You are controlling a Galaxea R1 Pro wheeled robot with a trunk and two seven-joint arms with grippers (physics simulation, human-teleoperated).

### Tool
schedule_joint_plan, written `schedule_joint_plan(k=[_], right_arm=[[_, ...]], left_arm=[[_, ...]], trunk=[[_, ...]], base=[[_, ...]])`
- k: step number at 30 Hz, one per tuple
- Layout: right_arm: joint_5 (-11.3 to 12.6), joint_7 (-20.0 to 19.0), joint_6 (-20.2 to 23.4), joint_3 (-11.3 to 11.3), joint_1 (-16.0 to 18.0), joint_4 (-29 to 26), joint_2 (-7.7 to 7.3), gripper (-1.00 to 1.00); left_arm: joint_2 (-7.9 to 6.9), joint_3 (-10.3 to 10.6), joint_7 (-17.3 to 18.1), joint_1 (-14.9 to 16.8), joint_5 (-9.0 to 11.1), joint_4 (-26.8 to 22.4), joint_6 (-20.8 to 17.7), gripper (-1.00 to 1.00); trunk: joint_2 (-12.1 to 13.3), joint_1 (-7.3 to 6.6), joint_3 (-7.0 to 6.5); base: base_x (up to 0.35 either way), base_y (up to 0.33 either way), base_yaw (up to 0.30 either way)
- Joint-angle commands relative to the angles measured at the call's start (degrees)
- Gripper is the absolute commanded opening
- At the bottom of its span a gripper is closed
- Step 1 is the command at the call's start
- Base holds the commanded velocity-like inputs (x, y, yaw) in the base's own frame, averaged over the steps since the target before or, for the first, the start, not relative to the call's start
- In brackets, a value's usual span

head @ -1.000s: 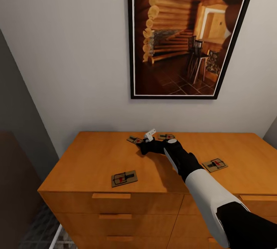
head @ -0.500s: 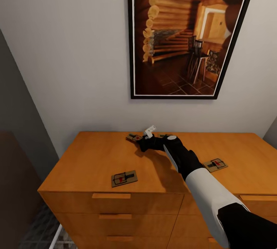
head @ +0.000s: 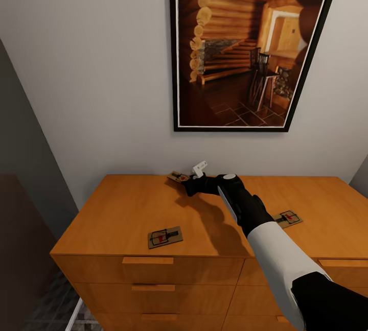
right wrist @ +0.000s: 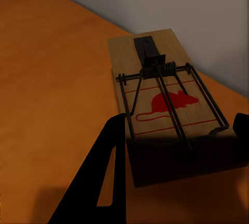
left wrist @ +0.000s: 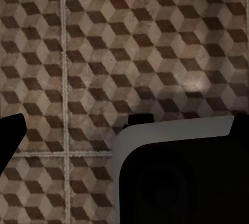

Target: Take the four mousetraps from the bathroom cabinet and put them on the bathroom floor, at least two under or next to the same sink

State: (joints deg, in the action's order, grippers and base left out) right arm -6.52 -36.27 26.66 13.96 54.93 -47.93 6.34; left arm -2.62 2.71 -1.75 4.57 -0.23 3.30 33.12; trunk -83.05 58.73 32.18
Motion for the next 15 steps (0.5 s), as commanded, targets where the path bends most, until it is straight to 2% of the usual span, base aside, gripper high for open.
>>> schedule_joint_plan(k=[1,8,15], right_arm=[[-0.5,-0.3,0.4,-0.1,0.0,-0.2,0.01,-1.00],[-0.5,-0.3,0.7,-0.1,0.1,-0.3,-0.01,-1.00],[-0.5,-0.2,1.3,-0.1,0.1,-0.3,0.03,-1.00]], left_arm=[[0.00,0.3,-0.2,0.1,0.0,0.2,0.4,1.00],[0.13,0.3,-0.2,0.1,0.0,0.2,0.4,1.00],[0.22,0.3,-0.2,0.1,0.0,0.2,0.4,1.00]], trunk=[[0.0,0.00,0.06],[0.0,0.00,0.06],[0.0,0.00,0.06]], base=[[0.000,0.000,0.000],[-0.022,0.000,0.000],[-0.185,0.000,0.000]])
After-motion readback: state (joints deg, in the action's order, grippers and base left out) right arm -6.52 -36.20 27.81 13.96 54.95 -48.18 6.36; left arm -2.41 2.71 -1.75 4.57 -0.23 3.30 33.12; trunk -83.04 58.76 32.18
